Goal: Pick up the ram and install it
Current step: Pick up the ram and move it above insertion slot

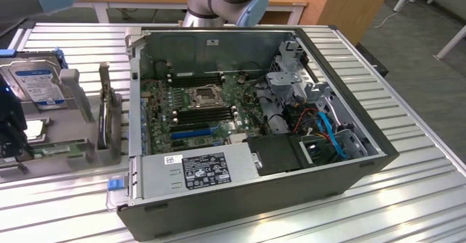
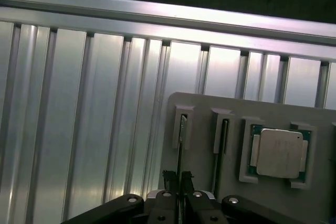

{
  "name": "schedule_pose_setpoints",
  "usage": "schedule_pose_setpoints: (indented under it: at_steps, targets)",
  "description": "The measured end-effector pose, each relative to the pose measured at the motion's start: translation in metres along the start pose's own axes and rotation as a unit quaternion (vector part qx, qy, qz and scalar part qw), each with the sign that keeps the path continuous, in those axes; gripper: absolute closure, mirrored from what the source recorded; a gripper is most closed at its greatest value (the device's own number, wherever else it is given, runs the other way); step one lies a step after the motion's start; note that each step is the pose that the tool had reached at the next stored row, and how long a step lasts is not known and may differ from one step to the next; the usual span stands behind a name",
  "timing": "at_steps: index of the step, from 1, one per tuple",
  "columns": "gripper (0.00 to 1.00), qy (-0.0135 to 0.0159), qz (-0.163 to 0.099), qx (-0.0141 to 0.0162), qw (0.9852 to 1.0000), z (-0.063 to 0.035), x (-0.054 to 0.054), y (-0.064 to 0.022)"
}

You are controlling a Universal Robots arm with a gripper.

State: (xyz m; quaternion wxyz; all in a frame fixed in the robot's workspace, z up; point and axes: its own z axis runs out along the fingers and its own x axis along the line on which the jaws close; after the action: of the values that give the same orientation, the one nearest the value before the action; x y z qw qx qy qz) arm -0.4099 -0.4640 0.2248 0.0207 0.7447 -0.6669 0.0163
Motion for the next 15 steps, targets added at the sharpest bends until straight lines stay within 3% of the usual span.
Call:
schedule_pose_setpoints:
  at_steps: [15]
  targets:
    - [0.86, 0.0, 0.0, 0.0, 1.0, -0.0681, 0.004, 0.0006]
